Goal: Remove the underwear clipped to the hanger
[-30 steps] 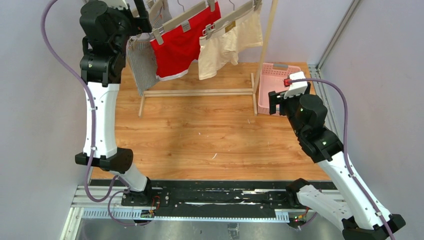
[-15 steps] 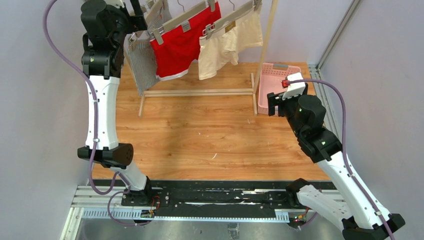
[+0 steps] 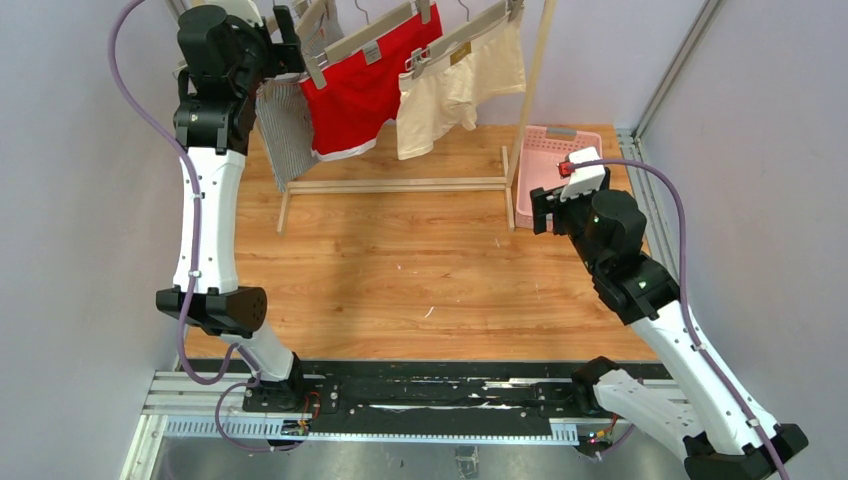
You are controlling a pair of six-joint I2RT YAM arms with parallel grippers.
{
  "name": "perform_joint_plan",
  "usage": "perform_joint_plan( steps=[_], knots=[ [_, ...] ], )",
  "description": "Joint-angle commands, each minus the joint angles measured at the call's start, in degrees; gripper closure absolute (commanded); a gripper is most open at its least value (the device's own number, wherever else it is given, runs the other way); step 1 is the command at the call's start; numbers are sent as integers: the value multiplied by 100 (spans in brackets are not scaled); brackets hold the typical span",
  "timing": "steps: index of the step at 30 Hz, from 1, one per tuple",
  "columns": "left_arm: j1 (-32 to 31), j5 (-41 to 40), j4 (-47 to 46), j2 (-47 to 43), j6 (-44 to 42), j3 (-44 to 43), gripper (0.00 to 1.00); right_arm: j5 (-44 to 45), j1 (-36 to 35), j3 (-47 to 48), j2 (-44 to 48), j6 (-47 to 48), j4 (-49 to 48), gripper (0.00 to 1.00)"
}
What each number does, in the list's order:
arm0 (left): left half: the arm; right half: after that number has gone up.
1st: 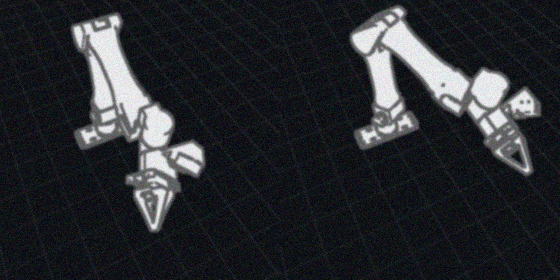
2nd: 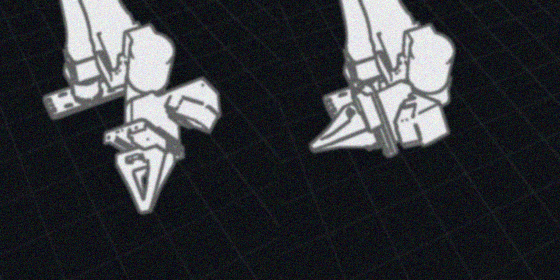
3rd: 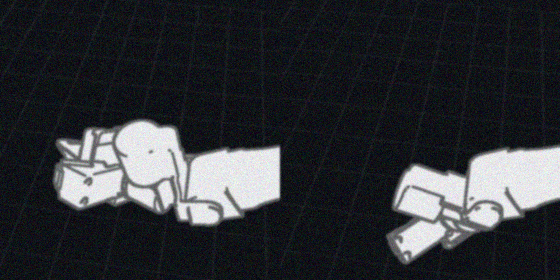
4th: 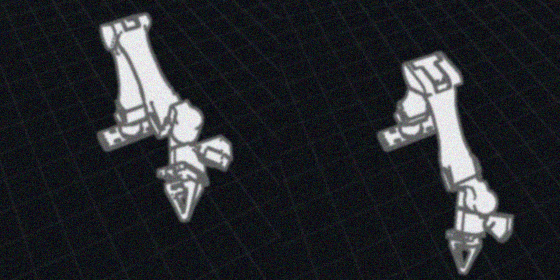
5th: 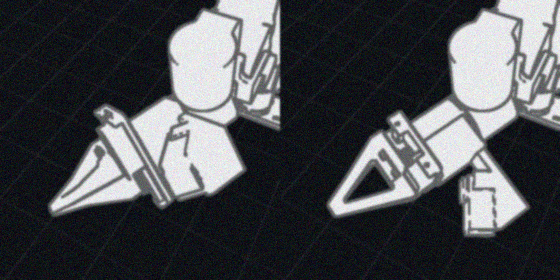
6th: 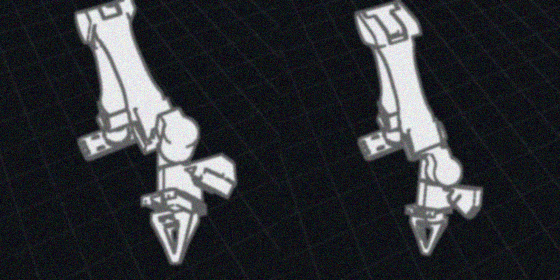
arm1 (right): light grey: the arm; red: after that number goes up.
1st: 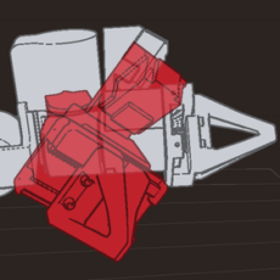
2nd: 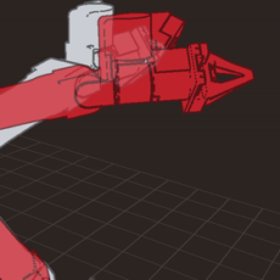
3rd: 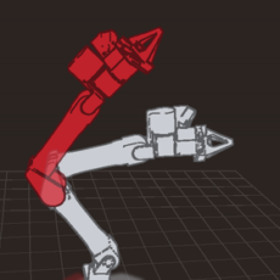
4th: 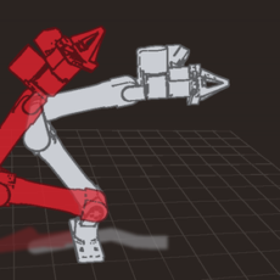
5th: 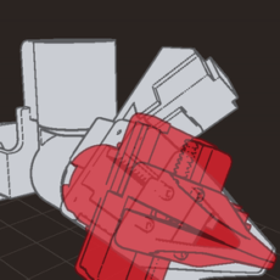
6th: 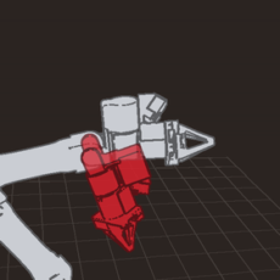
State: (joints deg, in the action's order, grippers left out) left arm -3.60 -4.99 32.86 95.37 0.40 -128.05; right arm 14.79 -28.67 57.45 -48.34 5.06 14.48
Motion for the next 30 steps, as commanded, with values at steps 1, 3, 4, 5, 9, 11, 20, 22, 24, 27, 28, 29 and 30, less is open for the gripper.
perform_joint_plan(
  steps=[1, 3, 4, 5, 9, 11, 20, 22, 24, 27, 28, 29, 30],
  knots=[
    [-1, 260, -165, 14, 33, 8, 6, -29, -156, -45, 26, 19, -147, 21],
    [-1, 298, -170, 44, 23, -1, 8, -29, -157, -73, 41, 26, -173, 20],
    [-1, 298, -167, 76, 17, -9, 9, -36, -156, -96, 46, 36, -188, 21],
    [-1, 304, -163, 91, 6, -17, 10, -33, -157, -108, 44, 44, -191, 20],
    [-1, 375, -183, 167, 5, -22, 21, 18, -155, -152, 27, 77, -204, 20],
    [-1, 382, -177, 235, -1, -29, 21, 17, -156, -155, 26, 97, -209, 20],
    [-1, 557, -178, 361, 90, 0, 47, 16, -162, -150, 61, 125, -251, 21],
    [-1, 604, -204, 359, 87, 14, 55, -4, -158, -175, 68, 112, -276, 22],
    [-1, 641, -214, 376, 78, 9, 66, -19, -164, -209, 85, 78, -294, 22],
    [-1, 687, -195, 406, 68, 4, 74, -53, -166, -266, 142, 58, -333, 22],
    [-1, 692, -173, 418, 65, 5, 79, -61, -161, -275, 167, 57, -346, 22],
    [-1, 697, -160, 428, 66, 16, 85, -70, -164, -290, 182, 57, -356, 22],
    [-1, 712, -160, 437, 73, 37, 89, -72, -165, -295, 198, 57, -366, 22]
  ],
)
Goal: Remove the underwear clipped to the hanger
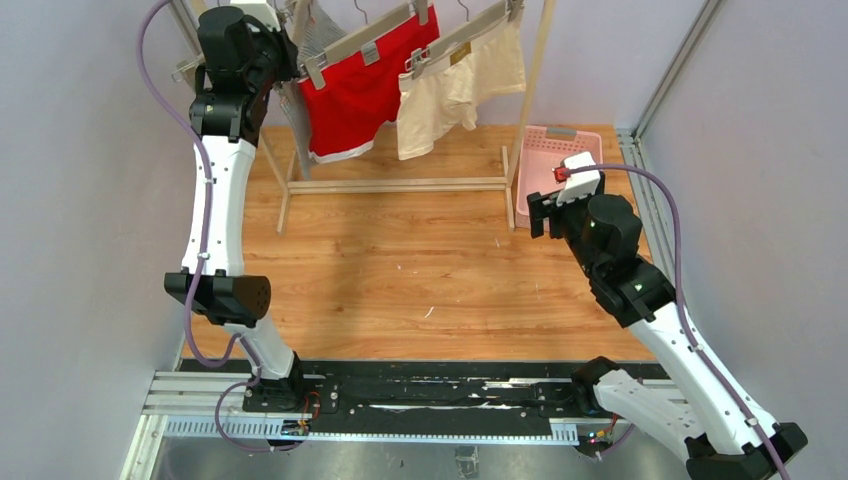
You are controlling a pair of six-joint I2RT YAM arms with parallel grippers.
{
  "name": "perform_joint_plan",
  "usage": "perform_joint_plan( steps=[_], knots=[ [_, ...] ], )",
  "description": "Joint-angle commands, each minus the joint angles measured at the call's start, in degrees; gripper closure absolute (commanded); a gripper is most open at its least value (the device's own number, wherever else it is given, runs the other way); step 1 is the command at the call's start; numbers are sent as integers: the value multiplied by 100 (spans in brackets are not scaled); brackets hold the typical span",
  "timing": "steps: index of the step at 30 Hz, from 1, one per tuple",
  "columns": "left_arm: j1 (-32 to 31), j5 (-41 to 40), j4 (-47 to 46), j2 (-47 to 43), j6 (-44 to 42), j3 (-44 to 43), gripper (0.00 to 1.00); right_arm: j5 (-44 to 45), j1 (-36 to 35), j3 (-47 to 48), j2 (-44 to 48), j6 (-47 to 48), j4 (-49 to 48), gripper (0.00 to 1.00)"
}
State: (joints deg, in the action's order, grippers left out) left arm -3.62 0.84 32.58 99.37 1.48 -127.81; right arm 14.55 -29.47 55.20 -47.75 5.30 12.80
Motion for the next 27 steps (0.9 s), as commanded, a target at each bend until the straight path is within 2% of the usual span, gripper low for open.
perform_joint_plan(
  steps=[1, 3, 14, 21, 27],
  knots=[
    [1, 168, -137, 50, -19, 31, 95, -52, -78, -71, 154, 30, -205, 22],
    [2, 247, -160, 73, 32, 69, 100, -62, -81, -70, 180, 34, -212, 22],
    [1, 737, -674, 91, 520, 289, 100, -110, -85, -164, 283, 85, -268, 22],
    [1, 494, -1365, -339, 481, 619, 100, -145, -84, -239, 225, 76, -385, 25],
    [1, 283, -1512, -562, 355, 693, 100, -189, -84, -214, 108, 31, -404, 25]
  ],
)
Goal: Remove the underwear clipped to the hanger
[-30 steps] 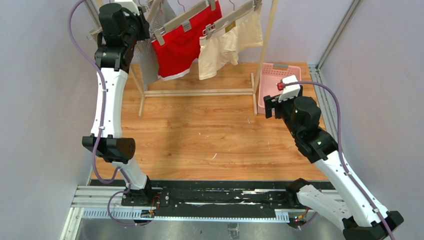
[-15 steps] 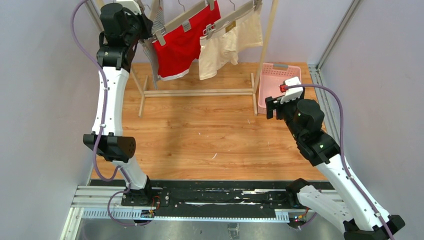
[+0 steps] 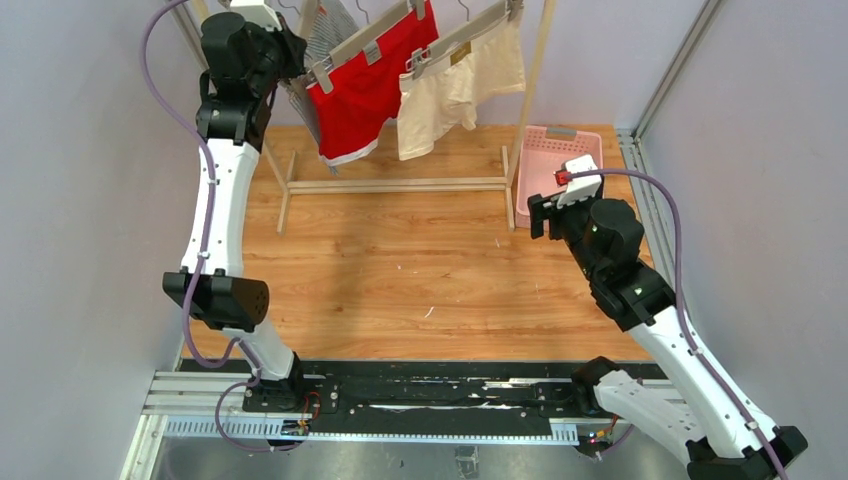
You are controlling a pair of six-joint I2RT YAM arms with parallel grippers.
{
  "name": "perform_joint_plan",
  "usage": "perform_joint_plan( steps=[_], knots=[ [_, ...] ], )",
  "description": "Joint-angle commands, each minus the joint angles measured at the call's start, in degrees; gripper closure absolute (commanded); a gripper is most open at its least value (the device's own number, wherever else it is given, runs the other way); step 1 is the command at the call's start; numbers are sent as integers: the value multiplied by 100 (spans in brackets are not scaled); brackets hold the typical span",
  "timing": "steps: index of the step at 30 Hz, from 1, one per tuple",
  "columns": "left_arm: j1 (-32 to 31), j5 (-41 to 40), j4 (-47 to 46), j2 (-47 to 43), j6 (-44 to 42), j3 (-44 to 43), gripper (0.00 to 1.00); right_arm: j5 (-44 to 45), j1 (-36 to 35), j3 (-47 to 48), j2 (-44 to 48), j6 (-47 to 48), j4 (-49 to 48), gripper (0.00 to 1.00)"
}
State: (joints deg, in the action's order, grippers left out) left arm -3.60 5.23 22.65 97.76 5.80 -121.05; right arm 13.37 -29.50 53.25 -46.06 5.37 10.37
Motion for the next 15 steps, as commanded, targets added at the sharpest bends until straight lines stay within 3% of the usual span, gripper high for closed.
perform_joint_plan(
  steps=[1, 6, 11, 15],
  knots=[
    [-1, -181, -559, -465, -79, 84, 100, -71, -83, -17, -80, 18, -152, 25],
    [-1, -338, -897, -910, -142, 607, 100, -122, -81, -49, -111, -17, -190, 26],
    [-1, -322, -657, -1169, -207, 873, 100, -169, -82, -77, -106, -83, -236, 27],
    [-1, -373, -734, -1582, -198, 1674, 100, -193, -81, -112, -105, -125, -261, 27]
  ],
)
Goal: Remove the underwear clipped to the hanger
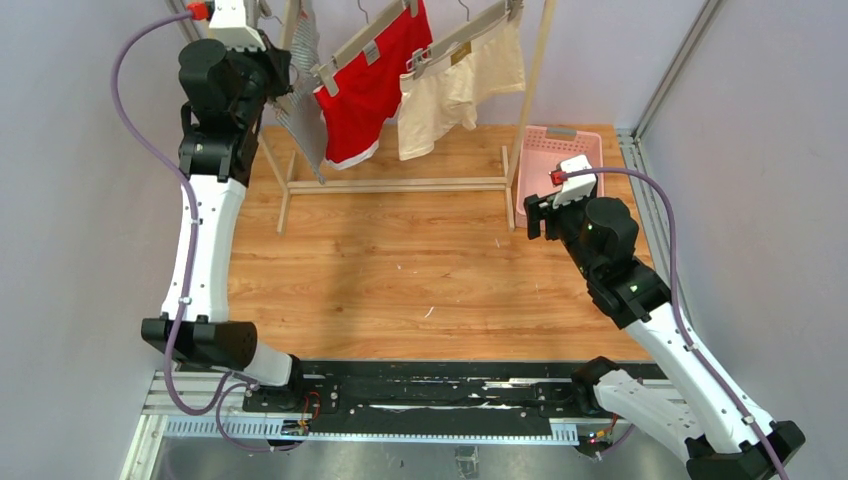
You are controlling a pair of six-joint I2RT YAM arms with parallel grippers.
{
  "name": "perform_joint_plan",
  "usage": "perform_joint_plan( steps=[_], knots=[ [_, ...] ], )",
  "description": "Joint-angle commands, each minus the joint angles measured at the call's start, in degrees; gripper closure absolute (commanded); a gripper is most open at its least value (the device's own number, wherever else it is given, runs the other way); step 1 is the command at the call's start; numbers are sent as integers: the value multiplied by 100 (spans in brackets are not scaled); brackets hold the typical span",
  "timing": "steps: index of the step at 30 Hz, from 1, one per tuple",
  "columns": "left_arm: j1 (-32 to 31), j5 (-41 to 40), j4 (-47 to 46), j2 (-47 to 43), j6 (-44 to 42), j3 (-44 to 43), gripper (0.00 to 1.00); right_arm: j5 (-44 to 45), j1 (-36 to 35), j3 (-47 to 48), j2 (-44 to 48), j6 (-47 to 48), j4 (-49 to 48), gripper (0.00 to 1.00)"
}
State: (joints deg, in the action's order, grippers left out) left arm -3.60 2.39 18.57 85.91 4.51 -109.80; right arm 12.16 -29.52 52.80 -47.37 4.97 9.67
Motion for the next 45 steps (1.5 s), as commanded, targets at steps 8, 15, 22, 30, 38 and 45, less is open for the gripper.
perform_joint_plan(
  steps=[8, 15, 22, 30, 38, 45],
  knots=[
    [-1, -371, 22, -1427, -102, 2148, 100, -157, -78, -103, 9, -151, -322, 27],
    [-195, -302, 300, -3329, -32, 4326, 100, -352, -76, -120, -103, -310, -472, 27],
    [-282, -39, 1126, -4888, 75, 5368, 100, -841, -88, -120, -313, -608, -735, 29],
    [-282, 817, 1458, -5812, 414, 5759, 100, -1137, -124, 111, -397, -606, -532, 29],
    [-286, 1121, 1858, -6195, 439, 5781, 100, -1054, -131, 309, -161, -592, -433, 29],
    [-287, 1349, 2243, -5970, 360, 5250, 100, -1124, -139, 311, -175, -730, -473, 29]
  ],
)
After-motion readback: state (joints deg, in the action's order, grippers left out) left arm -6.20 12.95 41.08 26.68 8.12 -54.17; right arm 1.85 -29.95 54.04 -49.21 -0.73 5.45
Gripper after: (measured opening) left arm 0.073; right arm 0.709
